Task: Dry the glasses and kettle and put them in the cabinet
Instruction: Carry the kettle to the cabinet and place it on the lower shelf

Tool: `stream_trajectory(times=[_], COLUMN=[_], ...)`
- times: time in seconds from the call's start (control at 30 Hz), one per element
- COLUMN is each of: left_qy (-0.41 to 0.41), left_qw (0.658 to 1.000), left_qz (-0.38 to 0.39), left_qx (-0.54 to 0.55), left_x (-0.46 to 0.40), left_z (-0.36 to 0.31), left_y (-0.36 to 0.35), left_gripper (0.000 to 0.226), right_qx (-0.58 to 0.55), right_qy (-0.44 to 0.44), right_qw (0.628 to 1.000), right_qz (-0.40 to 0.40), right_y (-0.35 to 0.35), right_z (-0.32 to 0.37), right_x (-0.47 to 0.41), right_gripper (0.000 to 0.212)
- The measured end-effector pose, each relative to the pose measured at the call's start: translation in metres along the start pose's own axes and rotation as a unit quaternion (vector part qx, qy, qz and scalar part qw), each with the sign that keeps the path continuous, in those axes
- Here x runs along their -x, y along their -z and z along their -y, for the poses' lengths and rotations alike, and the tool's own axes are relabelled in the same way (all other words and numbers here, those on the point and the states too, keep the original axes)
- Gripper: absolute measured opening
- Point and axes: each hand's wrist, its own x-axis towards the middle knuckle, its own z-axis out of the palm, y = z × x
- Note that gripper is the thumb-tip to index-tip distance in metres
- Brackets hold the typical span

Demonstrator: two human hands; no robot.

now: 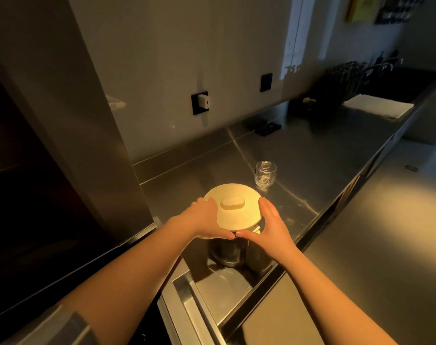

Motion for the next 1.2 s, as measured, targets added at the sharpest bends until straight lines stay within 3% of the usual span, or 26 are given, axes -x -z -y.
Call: stream_trajectory(times=[0.23, 0.47, 0.83, 1.2], left_qy=[-0.014, -0.035, -0.09, -0.079], left_qw=[0.999, 0.989, 0.943, 0.895], left_qz=[-0.039, -0.093, -0.253, -0.358], left_qx=[0.03, 0.108, 0.196, 0.256], left_x=[0.004, 0.022, 0.104, 0.219], left_z=[-0.001, -0.004, -0.015, -0.006], left_y=[0.002, 0.01, 0.025, 0.018], left_gripper=[0.078, 0.082, 0.083, 0.093], right_qx=[-0.009, -0.006, 0.024, 0.072], right_qy=[0.005, 0.017, 0.065, 0.151], right_qw=[1.0, 0.999, 0.995, 0.985], right_qz=[-0.022, -0.041, -0.077, -0.043], right_y=[0.002, 0.013, 0.046, 0.066], right_z=[0.01, 0.026, 0.089, 0.164], right_x=[0.007, 0.017, 0.065, 0.145], right_gripper=[0.1, 0.103, 0.108, 0.096])
